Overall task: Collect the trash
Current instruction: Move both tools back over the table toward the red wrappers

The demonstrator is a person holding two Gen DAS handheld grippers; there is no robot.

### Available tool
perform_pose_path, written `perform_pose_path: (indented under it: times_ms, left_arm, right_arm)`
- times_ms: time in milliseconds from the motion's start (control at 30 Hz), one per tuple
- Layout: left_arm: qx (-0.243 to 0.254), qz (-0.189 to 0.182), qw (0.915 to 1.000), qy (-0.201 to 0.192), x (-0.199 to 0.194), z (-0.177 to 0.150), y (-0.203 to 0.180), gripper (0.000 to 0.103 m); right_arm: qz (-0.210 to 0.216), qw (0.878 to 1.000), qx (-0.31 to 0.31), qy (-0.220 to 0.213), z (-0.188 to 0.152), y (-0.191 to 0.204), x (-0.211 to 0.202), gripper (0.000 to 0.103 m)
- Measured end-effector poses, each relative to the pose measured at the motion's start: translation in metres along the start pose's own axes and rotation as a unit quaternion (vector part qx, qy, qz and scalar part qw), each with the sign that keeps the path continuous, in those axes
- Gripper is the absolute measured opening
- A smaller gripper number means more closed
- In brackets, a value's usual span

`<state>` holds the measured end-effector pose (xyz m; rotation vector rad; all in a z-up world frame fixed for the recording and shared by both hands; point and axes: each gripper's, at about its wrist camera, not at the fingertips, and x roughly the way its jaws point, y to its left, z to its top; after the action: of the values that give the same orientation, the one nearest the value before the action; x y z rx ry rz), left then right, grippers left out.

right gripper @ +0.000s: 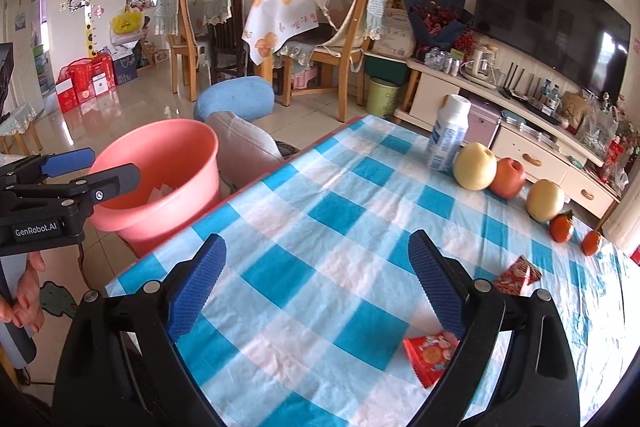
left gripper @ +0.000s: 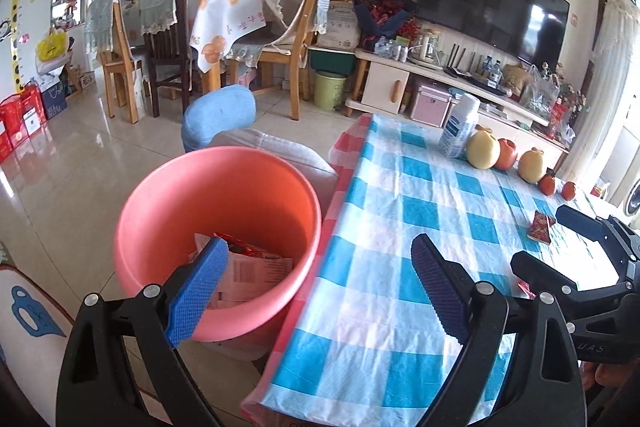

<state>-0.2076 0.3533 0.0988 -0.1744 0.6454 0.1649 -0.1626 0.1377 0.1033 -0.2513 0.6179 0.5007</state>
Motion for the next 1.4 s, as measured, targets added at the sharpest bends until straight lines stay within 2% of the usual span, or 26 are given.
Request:
perform_pose_path:
  times_ms: [500,1000,1400]
  left_arm:
    - [0.043,-0.017,0.9988,0.016,-0.003,-0.008,-0.068,0.092]
    - [0.099,-0.037,0.9939,0.032,0.007,-0.017,-0.134,0.092]
    - [0.133,-0.048,0.9891,0.042,0.013,-0.023,-0.175,0.092]
  right_arm:
    - [-0.048,0.998,0.022,-0.021,-0.031,-0.057,-0.029,0.093]
    - [-0.098,0.994,0.043,-0.015,-0.057,-0.118,-0.034,0.093]
    - [-0.123,0.991,0.053,-0.011,-0.069,-0.146,-0.036,0.093]
